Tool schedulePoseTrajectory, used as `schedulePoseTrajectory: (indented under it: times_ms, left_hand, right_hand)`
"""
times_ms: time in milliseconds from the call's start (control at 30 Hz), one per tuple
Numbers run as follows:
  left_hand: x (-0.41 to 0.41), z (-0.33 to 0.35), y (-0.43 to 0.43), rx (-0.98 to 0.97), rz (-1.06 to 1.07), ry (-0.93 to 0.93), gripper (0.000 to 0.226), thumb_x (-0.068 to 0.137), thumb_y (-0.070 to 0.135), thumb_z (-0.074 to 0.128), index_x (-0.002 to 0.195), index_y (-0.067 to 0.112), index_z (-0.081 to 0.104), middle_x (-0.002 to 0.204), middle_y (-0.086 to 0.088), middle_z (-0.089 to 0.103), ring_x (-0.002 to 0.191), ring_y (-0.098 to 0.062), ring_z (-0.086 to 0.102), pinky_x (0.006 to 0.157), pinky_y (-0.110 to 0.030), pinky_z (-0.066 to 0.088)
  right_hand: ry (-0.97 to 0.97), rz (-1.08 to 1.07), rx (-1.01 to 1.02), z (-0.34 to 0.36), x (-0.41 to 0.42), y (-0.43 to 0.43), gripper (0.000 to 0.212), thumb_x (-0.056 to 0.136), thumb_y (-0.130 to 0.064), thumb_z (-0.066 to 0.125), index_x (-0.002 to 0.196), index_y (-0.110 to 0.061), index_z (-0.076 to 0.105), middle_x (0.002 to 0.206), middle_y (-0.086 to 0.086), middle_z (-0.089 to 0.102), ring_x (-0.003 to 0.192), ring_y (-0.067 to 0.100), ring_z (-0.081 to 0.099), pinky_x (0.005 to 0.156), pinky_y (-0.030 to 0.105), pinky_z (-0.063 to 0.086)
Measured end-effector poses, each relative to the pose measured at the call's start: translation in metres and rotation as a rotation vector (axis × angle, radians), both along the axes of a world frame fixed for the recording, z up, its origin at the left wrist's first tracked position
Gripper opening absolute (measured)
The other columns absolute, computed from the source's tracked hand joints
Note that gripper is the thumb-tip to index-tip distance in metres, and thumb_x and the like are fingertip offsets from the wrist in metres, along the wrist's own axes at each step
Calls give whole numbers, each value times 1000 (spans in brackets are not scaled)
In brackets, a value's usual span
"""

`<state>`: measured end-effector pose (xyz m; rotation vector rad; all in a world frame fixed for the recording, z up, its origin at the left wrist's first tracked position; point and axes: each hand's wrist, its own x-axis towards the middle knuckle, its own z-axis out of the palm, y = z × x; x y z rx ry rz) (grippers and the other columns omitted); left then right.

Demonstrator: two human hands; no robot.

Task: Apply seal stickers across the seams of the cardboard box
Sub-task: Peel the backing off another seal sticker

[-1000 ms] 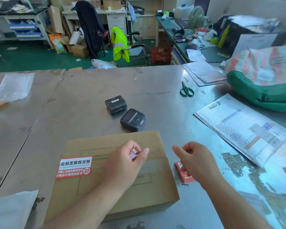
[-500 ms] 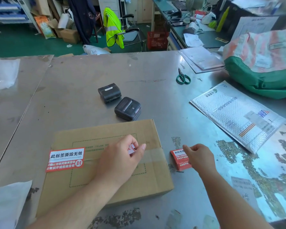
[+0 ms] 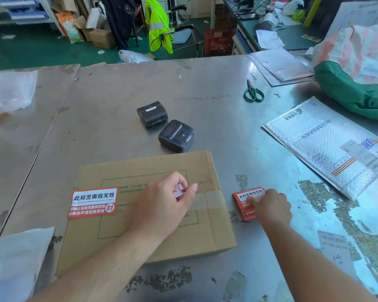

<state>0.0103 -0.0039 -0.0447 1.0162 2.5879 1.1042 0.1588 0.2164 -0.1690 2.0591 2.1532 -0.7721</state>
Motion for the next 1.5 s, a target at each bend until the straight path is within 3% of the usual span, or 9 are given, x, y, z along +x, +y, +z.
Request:
schedulePoseTrajectory:
  times_ms: [167, 333, 533, 633, 900, 1067, 1200, 1333, 1500]
  left_hand:
    - [1, 1, 0, 0, 5, 18, 32, 85, 46, 64, 67, 26, 47, 55, 15, 52, 52, -8, 45, 45, -26, 26]
    - [-1, 1, -1, 42, 7, 14, 31, 84, 44, 65, 66, 26, 46, 59, 16, 53, 55, -8, 46, 47, -25, 28]
    - [2, 2, -3, 47, -2, 16, 32, 85, 41, 66, 65, 25, 46, 50, 11, 46, 52, -9, 44, 44, -20, 23]
    - [2, 3, -3, 65, -5, -3, 32, 86, 41, 66, 66, 25, 46, 56, 18, 51, 52, -9, 44, 44, -19, 24]
    - [-10, 15, -11, 352, 59, -352, 27, 81, 31, 78, 88, 25, 52, 52, 15, 38, 48, -5, 33, 48, -18, 32]
    - [-18, 39, -18, 502, 96, -641, 41, 69, 67, 60, 81, 28, 66, 54, 11, 33, 48, -10, 24, 51, -30, 20]
    - [-16, 58, -24, 483, 53, -603, 41, 82, 64, 61, 90, 26, 73, 66, 15, 62, 42, 2, 45, 51, -20, 33]
    - [-19, 58, -30, 445, 94, -441, 18, 89, 28, 68, 76, 16, 67, 57, 17, 64, 51, 6, 53, 53, -8, 39]
    - [-23, 52, -40, 438, 122, -558, 16, 86, 29, 71, 86, 16, 64, 66, 15, 69, 56, 2, 58, 56, -13, 41]
  right_hand:
    - [125, -108, 70, -2, 4, 3, 47, 84, -37, 78, 120, -14, 59, 123, 15, 58, 121, 39, 50, 97, 50, 43]
    - [302, -180, -47, 10, 3, 10, 25, 89, -22, 73, 110, -8, 73, 97, 13, 73, 98, 33, 69, 79, 31, 47]
    - [239, -197, -25, 14, 8, 7, 21, 91, -31, 67, 109, -19, 67, 106, 9, 72, 105, 33, 65, 96, 46, 50]
    - [288, -177, -15, 24, 7, 8, 20, 92, -29, 65, 107, -17, 70, 96, 7, 70, 92, 31, 65, 85, 39, 51]
    - [903, -108, 48, 123, -23, -22, 10, 93, -23, 62, 101, -16, 61, 88, 2, 77, 66, 11, 75, 59, 25, 43]
    - [1434, -56, -375, 173, -42, -58, 18, 97, -6, 60, 83, -16, 54, 70, 4, 73, 53, 13, 65, 54, 25, 41]
    - [1399, 101, -564, 180, -54, -86, 17, 97, -5, 60, 85, -14, 52, 77, 9, 74, 55, 17, 66, 54, 26, 43]
    - [1324, 183, -540, 172, -60, -101, 16, 96, -6, 63, 87, -14, 53, 84, 14, 77, 60, 20, 68, 57, 28, 44]
    - [1329, 263, -616, 172, -65, -108, 13, 96, -5, 62, 89, -10, 52, 86, 19, 77, 60, 23, 67, 58, 29, 45]
